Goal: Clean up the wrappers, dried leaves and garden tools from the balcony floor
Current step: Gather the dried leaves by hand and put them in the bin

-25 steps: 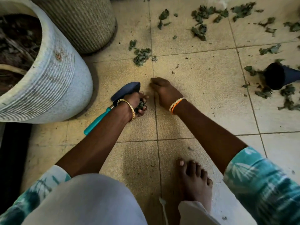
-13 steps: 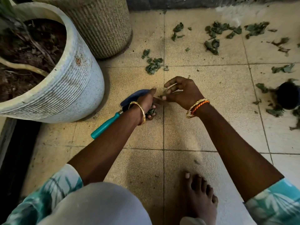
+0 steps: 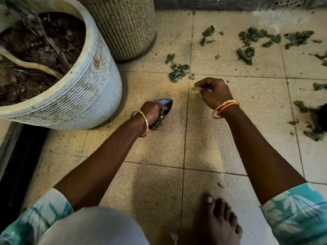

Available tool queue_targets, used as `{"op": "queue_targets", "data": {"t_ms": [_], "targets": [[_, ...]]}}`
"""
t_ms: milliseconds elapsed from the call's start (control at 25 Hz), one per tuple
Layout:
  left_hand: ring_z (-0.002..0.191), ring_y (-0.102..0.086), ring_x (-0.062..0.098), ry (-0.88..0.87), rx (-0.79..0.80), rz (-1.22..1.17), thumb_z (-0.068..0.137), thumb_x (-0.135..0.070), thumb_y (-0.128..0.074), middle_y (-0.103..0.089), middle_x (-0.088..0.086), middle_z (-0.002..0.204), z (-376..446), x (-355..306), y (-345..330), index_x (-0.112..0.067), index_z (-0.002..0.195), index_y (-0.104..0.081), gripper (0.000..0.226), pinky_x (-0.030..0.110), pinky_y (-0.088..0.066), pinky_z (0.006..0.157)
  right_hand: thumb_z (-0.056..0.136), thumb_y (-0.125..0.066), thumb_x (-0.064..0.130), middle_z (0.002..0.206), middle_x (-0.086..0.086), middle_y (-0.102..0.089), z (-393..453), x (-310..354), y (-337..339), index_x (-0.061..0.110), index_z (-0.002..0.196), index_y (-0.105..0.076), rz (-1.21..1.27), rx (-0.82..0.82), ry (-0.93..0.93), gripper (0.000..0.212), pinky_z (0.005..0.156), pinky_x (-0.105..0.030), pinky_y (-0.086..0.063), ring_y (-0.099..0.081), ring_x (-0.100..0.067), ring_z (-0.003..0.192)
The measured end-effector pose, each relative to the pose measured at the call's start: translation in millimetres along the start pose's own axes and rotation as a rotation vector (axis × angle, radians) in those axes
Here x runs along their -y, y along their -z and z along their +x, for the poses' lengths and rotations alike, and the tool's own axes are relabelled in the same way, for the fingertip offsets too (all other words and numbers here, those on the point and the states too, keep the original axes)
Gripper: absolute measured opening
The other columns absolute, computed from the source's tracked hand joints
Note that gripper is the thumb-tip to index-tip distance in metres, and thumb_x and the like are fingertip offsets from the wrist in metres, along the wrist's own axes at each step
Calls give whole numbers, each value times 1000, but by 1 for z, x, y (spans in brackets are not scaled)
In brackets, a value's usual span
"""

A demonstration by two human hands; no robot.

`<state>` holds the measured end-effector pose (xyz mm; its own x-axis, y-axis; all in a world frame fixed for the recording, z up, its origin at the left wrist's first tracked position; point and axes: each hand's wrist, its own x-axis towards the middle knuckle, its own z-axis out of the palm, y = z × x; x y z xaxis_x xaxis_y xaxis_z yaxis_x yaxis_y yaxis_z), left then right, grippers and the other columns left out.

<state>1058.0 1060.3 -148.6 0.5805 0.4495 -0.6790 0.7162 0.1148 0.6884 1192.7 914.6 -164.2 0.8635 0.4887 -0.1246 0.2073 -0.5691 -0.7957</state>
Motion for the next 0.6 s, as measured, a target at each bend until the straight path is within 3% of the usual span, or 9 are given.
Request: {"op": "queue_targets", "data": {"t_ms": [120,200,320,440,520,600], "targets": [[57,-46,15,-158,-84,57,100,-5,-31,-51,13,98,4,1,7,-9,124,-51,32,22,-36,44,86,-49,1,113,-8,-66,7,9,-12,8,105,-68,-59,41,44,28,78,-11,-37,-59,-19,108],[72,-48,18,-255,-108,116,102,-7,-31,-49,11,107,4,4,9,-8,130,-48,32,17,-42,44,83,-52,2,119,-12,-61,21,16,-19,8,111,-64,-98,33,67,32,81,-14,-39,-56,-24,112],[73,-48,16,-371,-108,199,103,-15,-34,-51,4,89,1,11,13,-5,120,-54,28,10,-41,49,80,-68,22,136,-18,-41,47,27,-25,12,131,-49,-250,61,79,55,99,-29,-37,-40,-33,125],[54,-44,13,-400,-138,175,103,-31,-35,-46,1,59,-6,7,20,-13,80,-59,38,18,-38,50,75,-73,43,149,-18,-21,71,36,-35,18,142,-35,-339,174,63,81,109,-39,-28,-21,-36,136],[46,-43,8,-401,-211,187,102,-40,-34,-45,-1,50,-10,4,24,-11,67,-55,50,16,-38,48,79,-70,40,150,-18,-22,81,34,-52,17,141,-38,-417,224,122,74,111,-39,-26,-20,-37,138],[43,-40,7,-384,-253,153,101,-41,-35,-43,-1,48,-10,4,26,-9,59,-50,55,16,-35,48,85,-65,25,141,-20,-39,79,24,-72,9,129,-52,-494,199,274,49,106,-37,-32,-34,-38,130]]}}
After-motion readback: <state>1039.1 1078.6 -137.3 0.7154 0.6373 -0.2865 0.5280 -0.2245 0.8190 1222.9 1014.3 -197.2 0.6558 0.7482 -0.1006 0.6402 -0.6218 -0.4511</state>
